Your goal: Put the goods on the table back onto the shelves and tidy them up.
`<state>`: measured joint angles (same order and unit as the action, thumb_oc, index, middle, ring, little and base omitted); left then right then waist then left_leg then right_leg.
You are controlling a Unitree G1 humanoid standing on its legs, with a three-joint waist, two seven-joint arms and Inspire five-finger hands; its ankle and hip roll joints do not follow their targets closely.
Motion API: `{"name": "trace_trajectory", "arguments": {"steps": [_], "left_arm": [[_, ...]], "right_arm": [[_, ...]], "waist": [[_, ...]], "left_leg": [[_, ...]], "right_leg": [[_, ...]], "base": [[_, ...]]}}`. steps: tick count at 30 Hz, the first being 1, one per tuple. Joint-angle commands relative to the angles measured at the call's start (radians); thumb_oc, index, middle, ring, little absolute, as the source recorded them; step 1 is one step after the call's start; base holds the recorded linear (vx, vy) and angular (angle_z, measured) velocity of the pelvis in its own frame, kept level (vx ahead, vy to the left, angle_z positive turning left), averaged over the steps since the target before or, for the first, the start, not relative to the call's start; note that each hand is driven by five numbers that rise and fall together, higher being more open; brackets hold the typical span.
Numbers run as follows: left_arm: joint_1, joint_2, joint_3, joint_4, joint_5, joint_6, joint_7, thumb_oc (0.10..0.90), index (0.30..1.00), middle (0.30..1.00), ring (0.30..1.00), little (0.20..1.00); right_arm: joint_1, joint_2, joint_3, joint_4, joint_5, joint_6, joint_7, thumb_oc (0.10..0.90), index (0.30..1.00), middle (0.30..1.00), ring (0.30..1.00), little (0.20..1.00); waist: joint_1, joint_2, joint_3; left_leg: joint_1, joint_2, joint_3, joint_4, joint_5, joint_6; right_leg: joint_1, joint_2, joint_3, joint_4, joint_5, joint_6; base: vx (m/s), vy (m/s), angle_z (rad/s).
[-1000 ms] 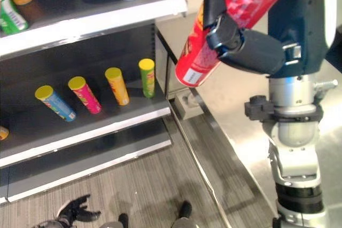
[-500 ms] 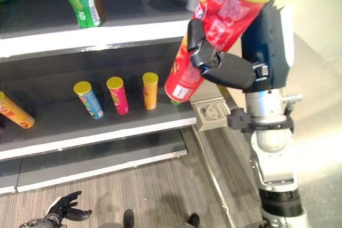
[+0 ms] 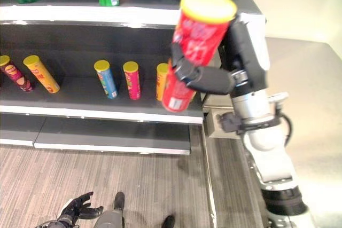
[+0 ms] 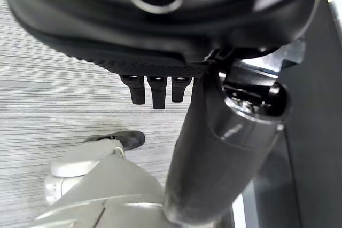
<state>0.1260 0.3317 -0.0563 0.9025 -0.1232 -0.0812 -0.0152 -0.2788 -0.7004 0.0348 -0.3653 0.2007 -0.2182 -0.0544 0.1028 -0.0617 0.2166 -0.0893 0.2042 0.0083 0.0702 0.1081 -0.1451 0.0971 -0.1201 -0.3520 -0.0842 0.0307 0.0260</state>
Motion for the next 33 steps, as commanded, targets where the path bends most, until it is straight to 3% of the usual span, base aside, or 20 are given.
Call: {"name": "trace_trajectory", "arguments": {"steps": [1, 2, 3, 4, 5, 7, 9, 10, 12, 14, 15, 16, 17, 19, 21, 27, 30, 31, 32, 33], "left_arm": [[0.005, 0.025, -0.04, -0.028, 0.008, -0.023, 0.02, 0.8, 0.9, 0.9, 0.9, 0.9], [0.009, 0.023, -0.047, -0.03, 0.016, -0.024, 0.025, 0.8, 0.9, 0.9, 0.9, 0.9], [0.01, 0.022, -0.048, -0.03, 0.017, -0.024, 0.025, 0.8, 0.9, 0.9, 0.9, 0.9], [0.007, 0.017, -0.062, -0.021, 0.031, -0.024, 0.021, 0.8, 0.9, 0.9, 0.9, 0.9], [0.008, 0.017, -0.063, -0.021, 0.031, -0.025, 0.021, 0.8, 0.9, 0.9, 0.9, 0.9], [-0.003, 0.023, -0.079, -0.024, 0.049, -0.024, 0.017, 0.8, 0.9, 0.9, 0.9, 0.9], [-0.016, 0.044, -0.095, -0.036, 0.08, -0.027, 0.023, 0.8, 0.9, 0.9, 0.9, 0.9], [-0.015, 0.045, -0.094, -0.036, 0.08, -0.027, 0.023, 0.8, 0.9, 0.9, 0.9, 0.9], [-0.012, 0.064, -0.072, -0.032, 0.08, -0.021, 0.029, 0.8, 0.9, 0.9, 0.9, 0.9], [-0.015, 0.084, -0.048, -0.019, 0.076, -0.016, 0.042, 0.8, 0.9, 0.9, 0.9, 0.9], [-0.016, 0.084, -0.048, -0.019, 0.076, -0.016, 0.042, 0.8, 0.9, 0.9, 0.9, 0.9], [-0.011, 0.085, -0.046, -0.017, 0.075, -0.015, 0.039, 0.8, 0.9, 0.9, 0.9, 0.9], [-0.005, 0.081, -0.045, -0.002, 0.076, -0.014, 0.04, 0.8, 0.9, 0.9, 0.9, 0.9], [-0.009, 0.07, -0.048, 0.007, 0.067, -0.006, 0.038, 0.8, 0.9, 0.9, 0.9, 0.9], [-0.004, 0.052, -0.055, -0.016, 0.051, -0.009, 0.035, 0.8, 0.9, 0.9, 0.9, 0.9], [0.008, 0.014, -0.064, -0.088, -0.017, -0.01, 0.024, 0.8, 0.9, 0.9, 0.9, 0.9], [0.016, 0.014, -0.076, -0.104, -0.024, -0.014, 0.036, 0.8, 0.9, 0.9, 0.9, 0.9], [0.03, 0.025, -0.074, -0.113, -0.02, -0.012, 0.044, 0.8, 0.9, 0.9, 0.9, 0.9], [0.037, 0.025, -0.077, -0.107, -0.013, -0.01, 0.043, 0.8, 0.9, 0.9, 0.9, 0.9], [0.03, 0.033, -0.081, -0.1, 0.005, -0.01, 0.046, 0.8, 0.9, 0.9, 0.9, 0.9]], "right_arm": [[-0.094, -0.027, -0.063, -0.079, -0.049, -0.058, -0.026, 0.4, 0.3, 0.3, 0.3, 0.3], [-0.085, -0.03, -0.051, -0.075, -0.077, -0.052, -0.028, 0.4, 0.3, 0.3, 0.3, 0.3], [-0.085, -0.031, -0.05, -0.075, -0.078, -0.052, -0.029, 0.4, 0.3, 0.3, 0.3, 0.3], [-0.071, -0.029, -0.048, -0.081, -0.108, -0.045, -0.021, 0.4, 0.3, 0.3, 0.3, 0.3], [-0.069, -0.03, -0.048, -0.083, -0.109, -0.044, -0.021, 0.4, 0.3, 0.3, 0.3, 0.3], [-0.043, -0.033, -0.065, -0.083, -0.163, -0.032, -0.028, 0.4, 0.3, 0.3, 0.3, 0.3], [-0.035, 0.007, -0.044, -0.09, -0.209, -0.014, -0.032, 0.4, 0.3, 0.3, 0.3, 0.3], [-0.035, 0.009, -0.043, -0.091, -0.21, -0.013, -0.032, 0.4, 0.3, 0.3, 0.3, 0.3], [-0.071, 0.036, 0.002, -0.089, -0.24, -0.01, -0.036, 0.4, 0.3, 0.3, 0.3, 0.3], [-0.066, 0.054, 0.025, -0.093, -0.259, -0.006, -0.032, 0.4, 0.3, 0.3, 0.3, 0.3], [-0.067, 0.054, 0.025, -0.093, -0.259, -0.006, -0.032, 0.4, 0.3, 0.3, 0.3, 0.3], [-0.072, 0.051, 0.031, -0.095, -0.262, -0.005, -0.03, 0.4, 0.3, 0.3, 0.3, 0.3], [-0.085, 0.042, 0.049, -0.094, -0.266, -0.01, -0.032, 0.4, 0.3, 0.3, 0.3, 0.3], [-0.106, 0.032, 0.102, -0.067, -0.272, -0.014, -0.025, 0.4, 0.3, 0.3, 0.3, 0.3], [-0.135, 0.023, 0.137, -0.06, -0.285, -0.009, -0.025, 0.4, 0.3, 0.3, 0.3, 0.3], [-0.142, 0.009, 0.172, -0.035, -0.289, 0.0, -0.024, 0.4, 0.3, 0.3, 0.3, 0.3], [-0.15, 0.017, 0.189, -0.012, -0.304, 0.008, -0.041, 0.4, 0.3, 0.3, 0.3, 0.3], [-0.136, 0.031, 0.183, -0.005, -0.333, 0.014, -0.057, 0.4, 0.3, 0.3, 0.3, 0.3], [-0.128, 0.039, 0.176, -0.011, -0.35, 0.013, -0.06, 0.4, 0.3, 0.3, 0.3, 0.3], [-0.136, 0.057, 0.171, -0.013, -0.383, 0.022, -0.078, 0.4, 0.3, 0.3, 0.3, 0.3]], "waist": [[-0.036, 0.002, -0.058], [-0.047, 0.031, -0.069], [-0.047, 0.033, -0.07], [-0.059, 0.066, -0.088], [-0.057, 0.066, -0.089], [-0.061, 0.079, -0.095], [-0.061, 0.074, -0.093], [-0.06, 0.068, -0.093], [-0.052, 0.061, -0.079], [-0.06, 0.079, -0.053], [-0.058, 0.079, -0.055], [-0.057, 0.084, -0.053], [-0.06, 0.092, -0.053], [-0.061, 0.076, -0.031], [-0.056, 0.06, -0.017], [-0.035, 0.04, 0.003], [-0.026, 0.032, 0.008], [-0.022, 0.063, -0.015], [-0.021, 0.078, -0.026], [-0.026, 0.097, -0.019]], "left_leg": [[0.026, 0.102, -0.029, -0.016, -0.027, 0.017], [0.048, 0.13, -0.052, -0.059, -0.006, -0.018], [0.05, 0.131, -0.053, -0.063, -0.004, -0.019], [0.069, 0.124, -0.035, -0.108, -0.023, -0.039], [0.072, 0.123, -0.032, -0.112, -0.022, -0.039], [0.073, 0.079, -0.028, -0.112, -0.066, -0.043], [0.074, -0.011, -0.016, -0.082, -0.135, 0.004], [0.073, -0.018, -0.013, -0.08, -0.136, 0.008], [0.103, -0.062, 0.041, -0.094, -0.15, 0.038], [0.123, -0.085, 0.063, -0.126, -0.133, 0.066], [0.12, -0.085, 0.066, -0.129, -0.129, 0.066], [0.13, -0.092, 0.068, -0.144, -0.125, 0.071], [0.131, -0.107, 0.063, -0.155, -0.114, 0.081], [0.136, -0.145, 0.063, -0.148, -0.125, 0.093], [0.116, -0.171, 0.04, -0.113, -0.136, 0.095], [0.039, -0.19, 0.003, 0.066, -0.192, 0.085], [-0.032, -0.114, -0.051, 0.055, -0.141, 0.049], [-0.019, -0.044, -0.088, -0.067, -0.096, 0.035], [0.004, -0.035, -0.082, -0.105, -0.085, 0.028], [0.01, -0.057, -0.075, -0.105, -0.089, 0.035]], "right_leg": [[-0.021, -0.064, 0.093, 0.059, -0.076, 0.099], [-0.018, -0.087, 0.097, 0.065, -0.079, 0.116], [-0.017, -0.086, 0.096, 0.065, -0.08, 0.116], [-0.016, -0.118, 0.09, 0.067, -0.066, 0.139], [-0.016, -0.118, 0.091, 0.066, -0.065, 0.14], [-0.016, -0.194, 0.074, 0.073, -0.022, 0.171], [-0.028, -0.301, 0.06, 0.112, 0.062, 0.187], [-0.03, -0.308, 0.064, 0.113, 0.064, 0.19], [-0.075, -0.366, 0.042, 0.164, 0.152, 0.185], [-0.138, -0.271, 0.099, 0.264, 0.08, 0.143], [-0.146, -0.271, 0.103, 0.266, 0.082, 0.141], [-0.149, -0.225, 0.11, 0.271, 0.041, 0.135], [-0.165, -0.12, 0.097, 0.269, -0.036, 0.1], [-0.178, 0.018, 0.14, 0.236, -0.081, 0.075], [-0.164, 0.053, 0.201, 0.175, -0.069, 0.062], [-0.08, 0.033, 0.182, 0.062, -0.039, 0.058], [-0.073, -0.007, 0.187, 0.051, -0.046, 0.078], [-0.078, -0.025, 0.19, 0.059, -0.083, 0.105], [-0.079, -0.029, 0.192, 0.07, -0.087, 0.109], [-0.11, -0.067, 0.2, 0.113, -0.078, 0.117]], "base": [[0.05, 0.577, 0.24], [0.05, 0.575, 0.23], [0.08, 0.61, 0.13], [0.05, 0.319, 0.1], [0.05, 0.511, 0.31], [0.03, 0.497, 0.47], [0.06, 0.573, 0.38], [0.04, 0.436, 0.51], [-0.01, 0.398, 0.1], [-0.01, 0.426, -0.42], [0.03, 0.196, -0.27], [0.06, 0.193, 0.03], [0.07, 0.226, 0.15], [0.05, 0.138, 0.15], [0.06, 0.019, 0.26], [0.09, -0.034, 0.3], [0.11, 0.254, 0.57], [0.22, 0.389, 0.15], [0.21, 0.527, -0.43], [0.03, 0.515, -0.79]]}}
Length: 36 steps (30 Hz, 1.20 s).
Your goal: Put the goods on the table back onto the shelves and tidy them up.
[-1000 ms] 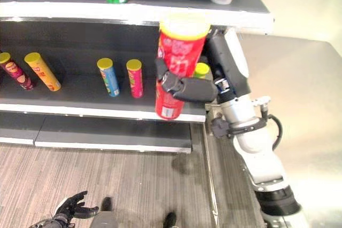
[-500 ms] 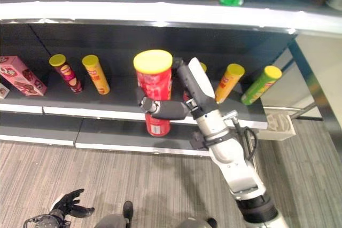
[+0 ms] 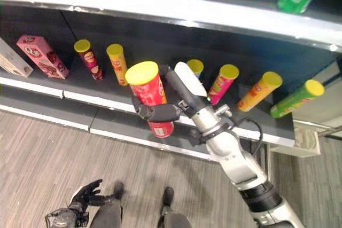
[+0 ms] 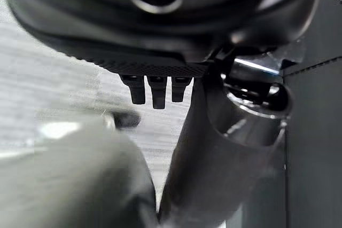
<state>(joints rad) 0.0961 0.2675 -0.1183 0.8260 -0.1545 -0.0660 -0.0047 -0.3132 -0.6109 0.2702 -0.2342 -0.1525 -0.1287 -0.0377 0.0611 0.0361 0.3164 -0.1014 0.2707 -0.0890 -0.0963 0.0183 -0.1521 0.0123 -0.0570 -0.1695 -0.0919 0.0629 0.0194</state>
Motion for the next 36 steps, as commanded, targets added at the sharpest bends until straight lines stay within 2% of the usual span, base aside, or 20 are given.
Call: {"name": "trace_trajectory", "arguments": {"steps": [1, 6, 13, 24, 29, 30, 36], "left_arm": [[0.05, 0.117, -0.022, -0.01, 0.068, -0.029, 0.048, 0.8, 0.9, 0.9, 0.9, 0.9], [0.047, 0.127, -0.019, -0.009, 0.062, -0.037, 0.096, 0.8, 0.9, 0.9, 0.9, 0.9], [0.036, 0.122, -0.057, -0.042, 0.042, -0.05, 0.129, 0.8, 0.9, 0.9, 0.9, 0.9], [0.021, 0.123, -0.099, -0.078, 0.044, -0.06, 0.157, 0.8, 0.9, 0.9, 0.9, 0.9], [0.002, 0.132, -0.114, -0.104, 0.033, -0.072, 0.168, 0.8, 0.9, 0.9, 0.9, 0.9], [-0.005, 0.138, -0.126, -0.129, 0.023, -0.078, 0.173, 0.8, 0.9, 0.9, 0.9, 0.9], [-0.017, 0.145, -0.143, -0.164, 0.01, -0.093, 0.179, 0.8, 0.9, 0.9, 0.9, 0.9]], "right_arm": [[-0.121, 0.02, -0.068, -0.148, -0.069, -0.066, -0.135, 0.4, 0.3, 0.3, 0.3, 0.3], [-0.157, 0.078, -0.072, -0.136, -0.218, -0.048, -0.259, 0.4, 0.3, 0.3, 0.3, 0.3], [-0.215, 0.117, -0.069, -0.086, -0.338, -0.02, -0.387, 0.4, 0.3, 0.3, 0.3, 0.3], [-0.247, 0.133, -0.088, -0.036, -0.416, 0.015, -0.513, 0.4, 0.3, 0.3, 0.3, 0.3], [-0.286, 0.142, -0.086, -0.018, -0.442, 0.025, -0.558, 0.4, 0.3, 0.3, 0.3, 0.3], [-0.32, 0.142, -0.094, 0.007, -0.447, 0.033, -0.59, 0.4, 0.3, 0.3, 0.3, 0.3], [-0.367, 0.123, -0.145, 0.059, -0.461, 0.056, -0.671, 0.4, 0.3, 0.3, 0.3, 0.3]], "waist": [[0.019, 0.013, -0.095], [0.042, 0.033, -0.059], [0.056, 0.044, -0.018], [0.068, 0.066, 0.033], [0.076, 0.085, 0.071], [0.082, 0.096, 0.083], [0.092, 0.119, 0.103]], "left_leg": [[0.026, -0.164, 0.058, 0.084, -0.02, 0.063], [-0.025, -0.202, 0.078, 0.14, -0.046, 0.09], [-0.084, -0.204, 0.062, 0.164, -0.038, 0.092], [-0.14, -0.2, 0.039, 0.166, -0.02, 0.085], [-0.174, -0.202, 0.031, 0.18, -0.017, 0.084], [-0.197, -0.205, 0.023, 0.188, -0.013, 0.083], [-0.241, -0.214, 0.011, 0.2, -0.005, 0.082]], "right_leg": [[-0.06, -0.177, 0.037, 0.14, -0.079, 0.137], [-0.096, -0.221, 0.048, 0.145, -0.055, 0.148], [-0.139, -0.227, 0.033, 0.164, -0.051, 0.15], [-0.186, -0.231, 0.013, 0.19, -0.053, 0.154], [-0.219, -0.235, 0.012, 0.212, -0.058, 0.153], [-0.239, -0.239, 0.008, 0.224, -0.058, 0.151], [-0.277, -0.245, 0.001, 0.246, -0.064, 0.151]], "base": [[-0.04, 0.495, -0.76], [-0.05, 0.144, -0.36], [-0.06, -0.019, 0.13], [-0.04, -0.027, 0.04], [-0.07, -0.021, 0.05], [-0.09, -0.038, 0.06], [-0.04, -0.014, 0.09]]}}
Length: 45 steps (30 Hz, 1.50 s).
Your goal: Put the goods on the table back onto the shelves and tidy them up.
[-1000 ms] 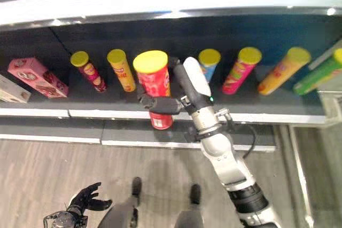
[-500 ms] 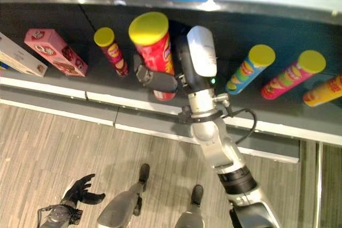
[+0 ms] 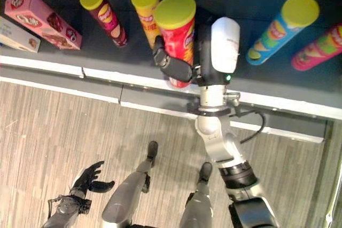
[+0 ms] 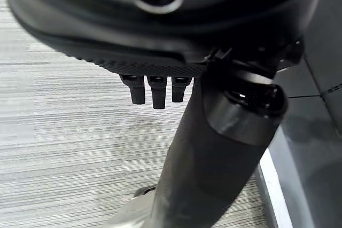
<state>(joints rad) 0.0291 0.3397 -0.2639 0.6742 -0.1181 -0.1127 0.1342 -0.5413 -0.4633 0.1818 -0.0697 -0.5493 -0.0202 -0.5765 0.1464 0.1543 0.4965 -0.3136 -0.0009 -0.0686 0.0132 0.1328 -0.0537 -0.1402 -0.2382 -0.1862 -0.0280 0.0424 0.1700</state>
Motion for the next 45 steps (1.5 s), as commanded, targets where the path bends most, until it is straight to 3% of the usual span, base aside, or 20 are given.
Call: {"name": "trace_trajectory", "arguments": {"steps": [1, 14, 45], "left_arm": [[0.046, 0.073, -0.002, -0.016, -0.028, -0.047, 0.041, 0.8, 0.9, 0.9, 0.9, 0.9], [0.03, 0.081, -0.019, -0.044, -0.028, -0.062, 0.048, 0.8, 0.9, 0.9, 0.9, 0.9], [0.027, 0.093, -0.024, -0.077, -0.036, -0.08, 0.057, 0.8, 0.9, 0.9, 0.9, 0.9]], "right_arm": [[-0.145, -0.026, -0.065, -0.101, -0.068, -0.048, -0.148, 0.4, 0.3, 0.3, 0.3, 0.3], [-0.218, -0.08, -0.153, -0.04, -0.093, 0.003, -0.277, 0.4, 0.3, 0.3, 0.3, 0.3], [-0.264, -0.15, -0.159, 0.133, -0.045, 0.033, -0.351, 0.4, 0.3, 0.3, 0.3, 0.3]], "waist": [[0.009, 0.004, -0.073], [0.027, 0.06, -0.057], [0.047, 0.101, -0.033]], "left_leg": [[-0.038, 0.055, -0.013, 0.092, -0.119, -0.017], [-0.108, 0.025, -0.029, 0.087, -0.103, -0.015], [-0.17, 0.001, -0.054, 0.086, -0.095, -0.018]], "right_leg": [[-0.133, -0.065, 0.017, 0.186, -0.043, 0.0], [-0.183, -0.088, 0.001, 0.18, -0.03, 0.01], [-0.219, -0.108, -0.028, 0.191, -0.041, 0.014]], "base": [[-0.06, -0.024, 0.0], [-0.02, 0.004, 0.04], [0.0, -0.007, 0.04]]}}
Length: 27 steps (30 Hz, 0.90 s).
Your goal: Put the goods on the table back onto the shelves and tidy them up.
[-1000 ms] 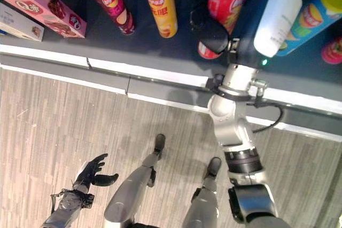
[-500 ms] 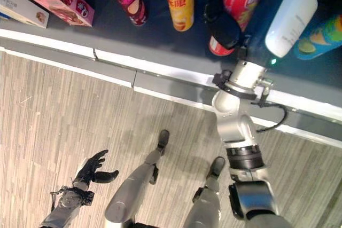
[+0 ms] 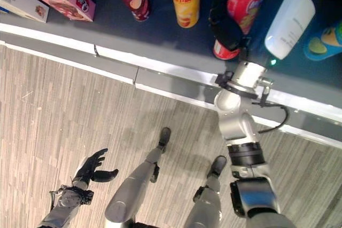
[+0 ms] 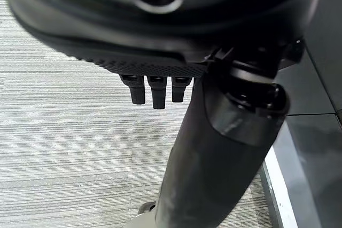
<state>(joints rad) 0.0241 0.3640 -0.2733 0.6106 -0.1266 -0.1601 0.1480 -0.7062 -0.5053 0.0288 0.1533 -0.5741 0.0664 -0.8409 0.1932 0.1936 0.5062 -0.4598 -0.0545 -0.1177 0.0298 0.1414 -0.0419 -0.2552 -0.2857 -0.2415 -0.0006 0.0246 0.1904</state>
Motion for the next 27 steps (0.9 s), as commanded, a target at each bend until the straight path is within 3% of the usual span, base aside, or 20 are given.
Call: {"name": "trace_trajectory", "arguments": {"steps": [1, 27], "left_arm": [[0.031, 0.07, -0.015, -0.013, -0.028, -0.033, 0.043, 0.8, 0.9, 0.9, 0.9, 0.9], [0.026, 0.079, -0.033, -0.048, -0.055, -0.048, 0.036, 0.8, 0.9, 0.9, 0.9, 0.9]], "right_arm": [[-0.107, -0.116, -0.011, -0.077, -0.018, -0.049, -0.095, 0.4, 0.3, 0.3, 0.3, 0.3], [-0.202, -0.22, -0.036, -0.003, 0.008, -0.01, -0.165, 0.4, 0.3, 0.3, 0.3, 0.3]], "waist": [[0.001, 0.064, -0.044], [0.034, 0.111, -0.062]], "left_leg": [[-0.025, 0.054, -0.005, 0.069, -0.104, -0.029], [-0.067, 0.036, -0.018, 0.061, -0.094, -0.032]], "right_leg": [[-0.106, -0.061, 0.028, 0.166, -0.025, -0.006], [-0.129, -0.072, 0.007, 0.161, -0.031, 0.003]], "base": [[0.0, 0.0, 0.0], [0.01, -0.002, 0.01]]}}
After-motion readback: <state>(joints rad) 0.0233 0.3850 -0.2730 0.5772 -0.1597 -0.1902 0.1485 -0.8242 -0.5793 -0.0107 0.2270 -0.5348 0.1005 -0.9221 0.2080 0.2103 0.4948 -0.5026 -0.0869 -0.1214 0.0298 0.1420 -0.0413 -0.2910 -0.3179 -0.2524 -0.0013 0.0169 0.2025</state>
